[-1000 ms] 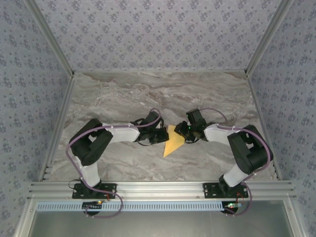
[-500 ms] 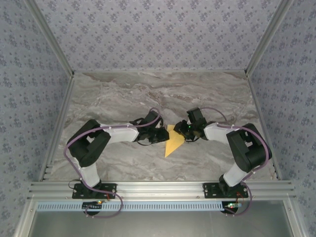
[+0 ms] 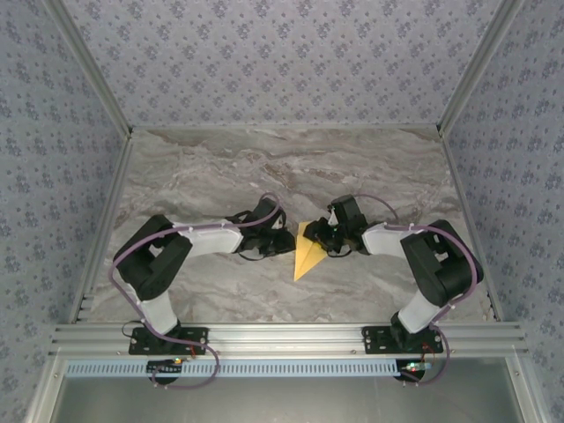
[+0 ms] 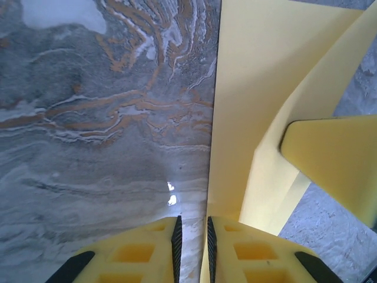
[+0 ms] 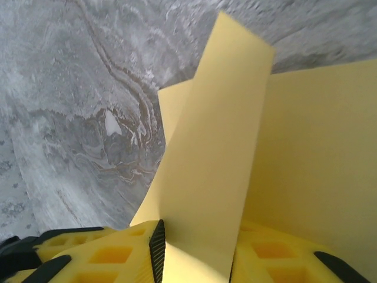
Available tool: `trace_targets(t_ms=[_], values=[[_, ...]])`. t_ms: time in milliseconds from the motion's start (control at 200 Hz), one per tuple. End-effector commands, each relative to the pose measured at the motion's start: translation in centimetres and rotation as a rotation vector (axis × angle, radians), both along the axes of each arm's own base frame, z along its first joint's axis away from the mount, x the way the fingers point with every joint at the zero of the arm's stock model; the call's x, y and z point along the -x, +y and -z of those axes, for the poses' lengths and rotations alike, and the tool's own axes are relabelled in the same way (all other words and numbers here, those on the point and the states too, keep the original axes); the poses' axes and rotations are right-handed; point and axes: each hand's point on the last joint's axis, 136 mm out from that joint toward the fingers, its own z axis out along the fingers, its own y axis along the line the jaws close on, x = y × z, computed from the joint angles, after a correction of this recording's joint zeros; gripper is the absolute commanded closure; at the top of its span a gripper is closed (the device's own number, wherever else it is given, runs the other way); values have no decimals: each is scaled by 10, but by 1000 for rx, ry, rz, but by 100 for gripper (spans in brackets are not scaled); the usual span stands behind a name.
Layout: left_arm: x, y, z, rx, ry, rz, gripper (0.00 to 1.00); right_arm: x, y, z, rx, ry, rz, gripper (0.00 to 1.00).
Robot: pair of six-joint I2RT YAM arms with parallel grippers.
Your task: Fold a paper plane with a square sheet of paper (pick it up from the middle)
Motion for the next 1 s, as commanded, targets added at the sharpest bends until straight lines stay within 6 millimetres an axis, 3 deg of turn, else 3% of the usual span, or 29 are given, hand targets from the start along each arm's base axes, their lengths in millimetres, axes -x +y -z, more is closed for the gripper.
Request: trace_targets(t_ms=[0, 120, 260, 395, 505, 759, 994], values=[[-2, 7, -17, 10, -35, 0, 76, 11, 8, 9, 8, -2, -67, 69], [-5, 19, -23, 15, -38, -30, 69, 13, 8, 14, 13, -8, -71, 74], [-8, 36, -34, 32, -42, -72, 51, 7, 7, 3, -15, -52, -51, 83], [-10, 53, -50, 75, -62, -109, 23, -5, 4, -29, -95, -129, -13, 86], [-10, 56, -71, 151, -95, -104, 1, -17, 2, -69, -227, -186, 8, 87], [3, 20, -143, 503, -122, 29, 1, -38, 6, -147, -462, -256, -10, 87], [11, -7, -162, 628, -99, 76, 1, -43, 14, -179, -522, -288, -10, 86]])
